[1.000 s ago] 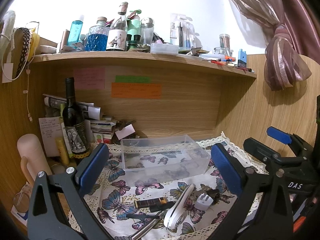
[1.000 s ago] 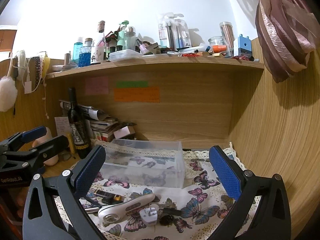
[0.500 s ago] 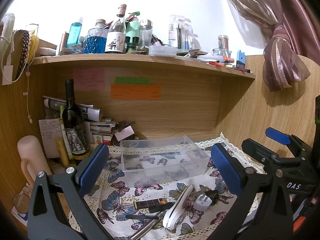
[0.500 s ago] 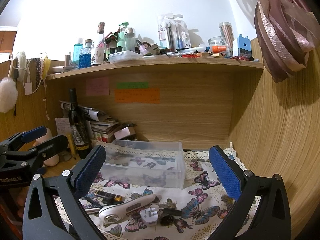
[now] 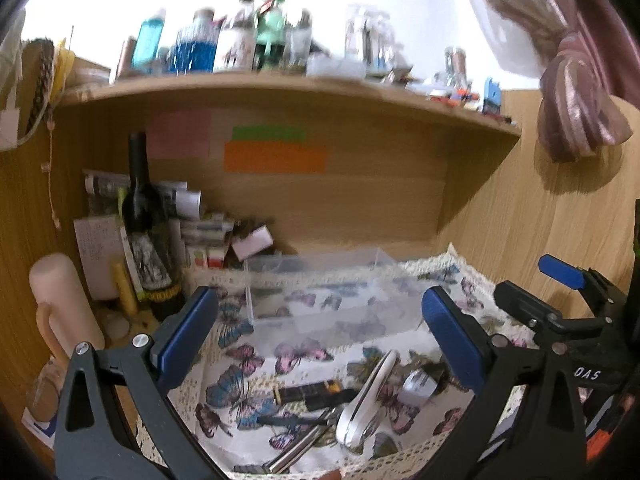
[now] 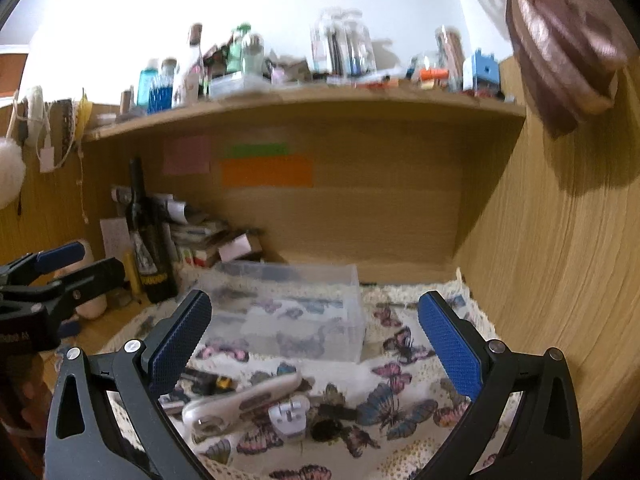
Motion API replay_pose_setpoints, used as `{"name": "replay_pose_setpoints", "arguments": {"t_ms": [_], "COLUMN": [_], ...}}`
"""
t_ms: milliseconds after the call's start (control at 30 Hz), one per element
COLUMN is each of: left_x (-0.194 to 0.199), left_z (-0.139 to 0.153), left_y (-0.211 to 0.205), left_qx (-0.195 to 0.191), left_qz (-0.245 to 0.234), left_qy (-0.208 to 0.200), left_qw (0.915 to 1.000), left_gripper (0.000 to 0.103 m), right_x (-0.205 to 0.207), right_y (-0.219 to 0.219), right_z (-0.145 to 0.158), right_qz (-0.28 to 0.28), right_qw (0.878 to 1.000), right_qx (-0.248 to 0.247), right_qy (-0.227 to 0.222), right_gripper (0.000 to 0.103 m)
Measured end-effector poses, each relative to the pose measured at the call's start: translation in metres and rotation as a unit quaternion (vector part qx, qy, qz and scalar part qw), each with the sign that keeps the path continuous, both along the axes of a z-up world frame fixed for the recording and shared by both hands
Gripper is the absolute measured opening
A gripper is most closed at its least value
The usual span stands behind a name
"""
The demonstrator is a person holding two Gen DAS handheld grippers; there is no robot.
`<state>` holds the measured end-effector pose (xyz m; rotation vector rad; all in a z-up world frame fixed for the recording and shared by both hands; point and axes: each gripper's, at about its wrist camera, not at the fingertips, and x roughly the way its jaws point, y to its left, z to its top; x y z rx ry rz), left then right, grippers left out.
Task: Organize rigid objects
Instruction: 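Grasp the silver metal cylinder with the left tool while the right tool grasps the white plug adapter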
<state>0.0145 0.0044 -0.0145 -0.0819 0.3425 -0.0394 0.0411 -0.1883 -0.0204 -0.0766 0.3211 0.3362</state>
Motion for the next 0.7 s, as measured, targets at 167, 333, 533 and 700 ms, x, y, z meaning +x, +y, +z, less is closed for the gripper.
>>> {"name": "replay_pose_setpoints", "arguments": {"t_ms": [167,333,533,700], "left_x": [0.013,0.025,0.029,0.031], "left_z": [-0.024,-0.052,-0.082,-0.102], "left_y": [0.013,0.012,0.014,0.023], "left_qx": [-0.024,-0.027,-0.018,-0.031], "left_qz": [-0.007,-0.008,-0.005,0.000], "left_qy": [0.052,0.105,0.148,0.191], "left_qw": [0.9983,0.9940,0.9888,0.9811], "left_gripper": [0.103,0.087,0.079,0.071], "right_x": [0.014,0.020,0.024,0.034], "right_y": [-0.007,-0.009,0.002,0.006], "right_z": [-0.023,-0.047,-0.073,-0.087], "right_qz": [-0.002,0.007,0.038,0.066], "right_qw": [0.998,0.996,0.989,0.982], "right_qx": [-0.012,-0.022,-0.045,-0.033], "right_qy": [0.057,0.091,0.135,0.175], "right_gripper": [0.103,0.103,0.081,0.059]}}
